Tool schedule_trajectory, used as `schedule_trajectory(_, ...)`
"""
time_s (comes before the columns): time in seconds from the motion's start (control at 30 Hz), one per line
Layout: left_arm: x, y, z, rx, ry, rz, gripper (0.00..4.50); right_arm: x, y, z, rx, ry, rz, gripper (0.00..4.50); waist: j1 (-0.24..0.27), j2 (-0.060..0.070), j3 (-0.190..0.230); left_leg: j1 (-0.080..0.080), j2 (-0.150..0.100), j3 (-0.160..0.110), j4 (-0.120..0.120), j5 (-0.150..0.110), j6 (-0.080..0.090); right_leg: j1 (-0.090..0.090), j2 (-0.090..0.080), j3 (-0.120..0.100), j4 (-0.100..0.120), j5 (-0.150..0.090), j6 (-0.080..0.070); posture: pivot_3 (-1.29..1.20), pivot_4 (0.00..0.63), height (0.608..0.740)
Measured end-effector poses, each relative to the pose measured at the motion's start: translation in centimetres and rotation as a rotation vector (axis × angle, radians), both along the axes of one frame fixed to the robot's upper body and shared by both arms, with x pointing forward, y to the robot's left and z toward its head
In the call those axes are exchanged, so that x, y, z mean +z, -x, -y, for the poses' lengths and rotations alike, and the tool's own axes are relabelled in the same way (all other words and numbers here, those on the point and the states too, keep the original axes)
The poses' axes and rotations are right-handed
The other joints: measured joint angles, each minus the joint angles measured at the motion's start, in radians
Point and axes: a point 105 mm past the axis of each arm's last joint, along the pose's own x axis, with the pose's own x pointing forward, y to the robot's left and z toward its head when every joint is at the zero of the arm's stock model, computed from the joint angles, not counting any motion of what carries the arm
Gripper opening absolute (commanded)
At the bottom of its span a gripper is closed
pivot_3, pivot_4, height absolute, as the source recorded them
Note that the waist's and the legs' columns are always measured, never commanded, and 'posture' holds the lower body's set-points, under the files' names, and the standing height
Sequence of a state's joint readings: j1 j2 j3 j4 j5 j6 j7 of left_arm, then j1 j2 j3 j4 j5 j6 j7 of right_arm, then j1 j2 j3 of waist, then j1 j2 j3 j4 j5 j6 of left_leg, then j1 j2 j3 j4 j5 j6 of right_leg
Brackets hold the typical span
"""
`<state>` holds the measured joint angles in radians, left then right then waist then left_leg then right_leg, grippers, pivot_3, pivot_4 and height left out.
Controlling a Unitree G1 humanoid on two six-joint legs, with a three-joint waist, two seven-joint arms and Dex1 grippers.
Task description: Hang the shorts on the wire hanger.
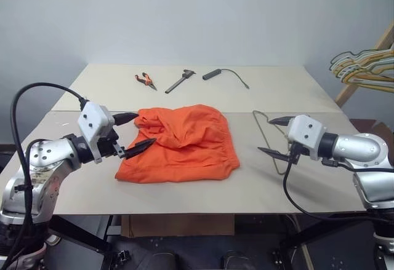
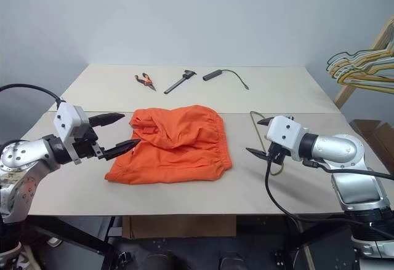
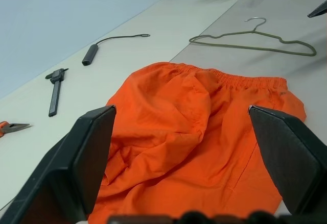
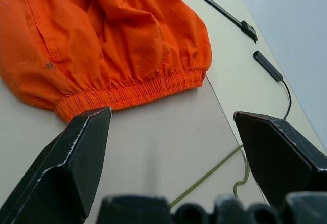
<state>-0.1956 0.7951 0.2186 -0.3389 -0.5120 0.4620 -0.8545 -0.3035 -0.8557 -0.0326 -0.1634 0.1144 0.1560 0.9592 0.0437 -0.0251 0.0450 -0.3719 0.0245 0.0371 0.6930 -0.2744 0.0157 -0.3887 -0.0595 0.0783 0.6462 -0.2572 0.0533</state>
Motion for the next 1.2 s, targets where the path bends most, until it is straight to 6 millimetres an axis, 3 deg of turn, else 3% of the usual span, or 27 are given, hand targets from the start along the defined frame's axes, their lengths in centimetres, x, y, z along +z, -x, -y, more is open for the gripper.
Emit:
schedule_trajectory(0.43, 0.2, -0.3, 0.0, 0.023, 0.005, 0.012, 4.50, -0.2, -0.2, 0.1, -0.007, 0.013, 0.000, 4.46, 0.000, 0.000, 0.000, 0.000, 0.000, 0.000, 0.000, 0.000, 0.000, 0.000, 0.000, 0.000, 0.000, 0.000, 0.000, 0.13, 0.000, 0.740)
schedule_trajectory(0.67, -1.1, 0.0, -0.3, 0.016, -0.069, -0.031, 4.50, 0.2, -0.6, -0.3, 0.025, 0.048, 0.042, 4.46, -0.006, 0.000, 0.000, 0.000, 0.001, 0.001, 0.000, 0.000, 0.000, 0.000, 0.000, 0.000, 0.000, 0.000, 0.000, 0.08, 0.000, 0.740)
schedule_trajectory(0.83, -2.0, 0.1, -0.3, -0.003, -0.101, -0.068, 4.50, -1.1, -0.6, -2.2, 0.136, 0.176, 0.082, 4.46, -0.013, 0.000, 0.000, 0.000, 0.002, 0.001, 0.000, 0.000, 0.000, -0.001, 0.001, -0.001, 0.000, 0.000, -0.001, 0.06, 0.000, 0.740)
schedule_trajectory(1.0, -3.9, 0.4, -1.1, -0.013, -0.209, -0.129, 4.50, -2.5, 0.8, -5.0, 0.295, 0.211, 0.071, 4.46, -0.026, 0.000, 0.000, -0.001, 0.002, 0.001, 0.000, 0.000, 0.000, -0.001, 0.001, -0.002, -0.001, -0.001, -0.001, 0.06, 0.000, 0.740)
schedule_trajectory(1.2, -5.2, 1.3, -2.4, -0.046, -0.342, -0.174, 4.50, -5.8, 1.2, -7.3, 0.465, 0.421, 0.124, 4.46, -0.041, 0.000, 0.000, 0.000, 0.004, 0.002, 0.000, 0.000, 0.000, -0.001, 0.001, -0.003, 0.000, -0.001, -0.003, 0.07, 0.000, 0.740)
